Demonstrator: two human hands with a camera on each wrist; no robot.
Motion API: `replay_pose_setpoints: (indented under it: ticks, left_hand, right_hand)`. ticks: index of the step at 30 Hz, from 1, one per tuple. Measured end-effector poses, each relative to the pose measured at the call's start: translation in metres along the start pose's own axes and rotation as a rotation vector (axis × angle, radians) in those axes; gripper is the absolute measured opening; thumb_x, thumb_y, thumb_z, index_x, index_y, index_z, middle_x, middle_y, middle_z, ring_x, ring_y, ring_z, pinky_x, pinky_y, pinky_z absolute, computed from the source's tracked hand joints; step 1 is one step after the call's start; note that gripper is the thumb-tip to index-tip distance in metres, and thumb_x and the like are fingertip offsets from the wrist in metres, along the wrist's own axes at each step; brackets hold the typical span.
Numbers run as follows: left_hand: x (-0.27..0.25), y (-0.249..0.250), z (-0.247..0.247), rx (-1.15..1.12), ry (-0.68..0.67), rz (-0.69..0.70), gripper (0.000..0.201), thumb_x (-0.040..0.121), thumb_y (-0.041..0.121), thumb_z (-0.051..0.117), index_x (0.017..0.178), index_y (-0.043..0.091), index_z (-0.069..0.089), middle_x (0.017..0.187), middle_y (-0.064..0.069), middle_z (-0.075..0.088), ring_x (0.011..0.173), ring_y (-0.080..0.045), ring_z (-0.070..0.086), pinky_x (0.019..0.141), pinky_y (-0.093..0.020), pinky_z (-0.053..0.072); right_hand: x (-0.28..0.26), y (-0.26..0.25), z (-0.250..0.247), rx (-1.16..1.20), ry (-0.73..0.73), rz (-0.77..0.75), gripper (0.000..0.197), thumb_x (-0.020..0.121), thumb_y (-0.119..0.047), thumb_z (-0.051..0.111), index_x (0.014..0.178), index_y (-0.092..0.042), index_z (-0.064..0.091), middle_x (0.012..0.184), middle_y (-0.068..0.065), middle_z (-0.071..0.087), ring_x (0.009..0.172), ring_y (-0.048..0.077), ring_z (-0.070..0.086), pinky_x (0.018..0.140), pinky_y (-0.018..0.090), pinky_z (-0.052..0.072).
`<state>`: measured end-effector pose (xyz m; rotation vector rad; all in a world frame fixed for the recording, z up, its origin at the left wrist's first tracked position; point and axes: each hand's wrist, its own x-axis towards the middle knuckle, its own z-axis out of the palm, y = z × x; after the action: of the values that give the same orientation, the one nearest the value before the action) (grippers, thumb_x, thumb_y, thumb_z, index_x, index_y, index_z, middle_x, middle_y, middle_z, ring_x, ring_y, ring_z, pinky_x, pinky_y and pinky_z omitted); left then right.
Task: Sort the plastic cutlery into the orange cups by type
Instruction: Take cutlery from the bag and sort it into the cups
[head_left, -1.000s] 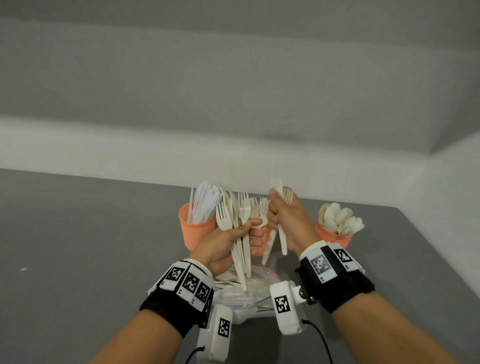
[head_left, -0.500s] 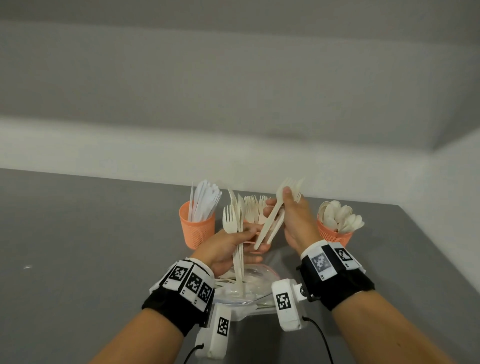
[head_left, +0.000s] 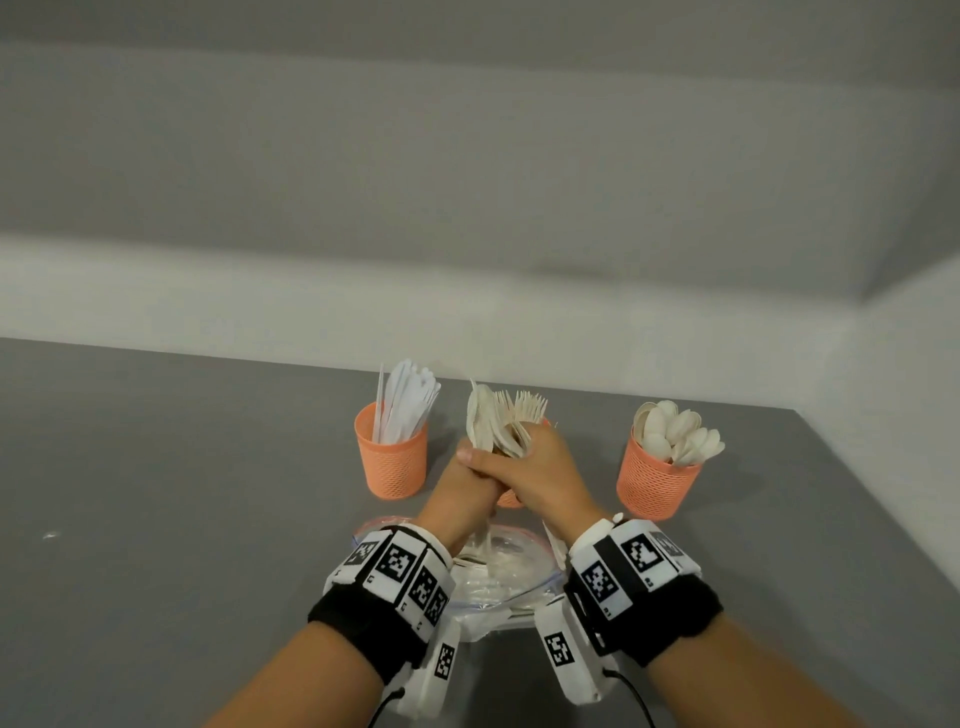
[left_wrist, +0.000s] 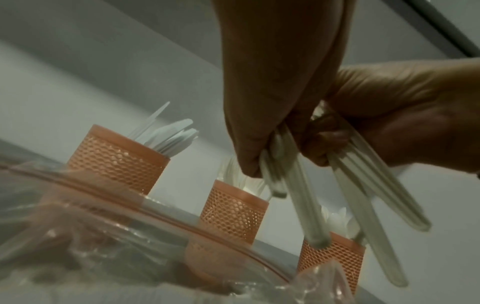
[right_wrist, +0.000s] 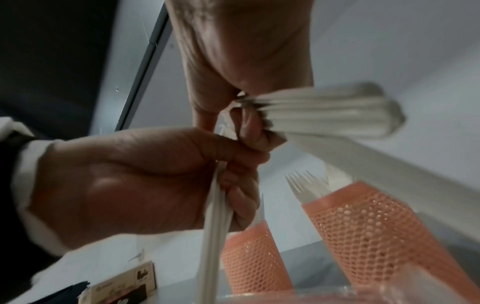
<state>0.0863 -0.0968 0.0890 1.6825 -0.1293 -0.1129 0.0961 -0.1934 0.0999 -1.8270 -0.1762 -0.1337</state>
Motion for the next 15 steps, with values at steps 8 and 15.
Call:
replay_pose_setpoints:
  ticks: [8,15]
  left_hand:
    - [-0.0024,0.0036,-0.0046,-0.486,-0.176,-0.107,0.031,0.096,0.004,0.033,0.121,0.001,0.050,0.086,-0.008,0.064,0.068,-0.006,0.066,0.060,-0.018,0.051]
    - [0.0020,-0.0019,-0.0053,-0.290,-0.006,-0.013,0.022,0.097,0.009,0.043,0.112,0.018,0.056,0.104,-0.002,0.069,0.095,-0.015,0.067,0.081,-0.029,0.054]
  right_hand:
    - [0.0103,0.0030,-0.0081,0.076,0.003,0.187,0.014,0.089,-0.018,0.056,0.076,-0.017,0.060,0.055,-0.001,0.048,0.045,0.010,0.043,0.044,0.021,0.035]
    - [0.0103,0.0051,-0.0006,0.311,0.021,0.180,0.018,0.083,-0.020,0.068,0.100,-0.014,0.066,0.090,0.009,0.072,0.075,0.016,0.069,0.052,0.017,0.049]
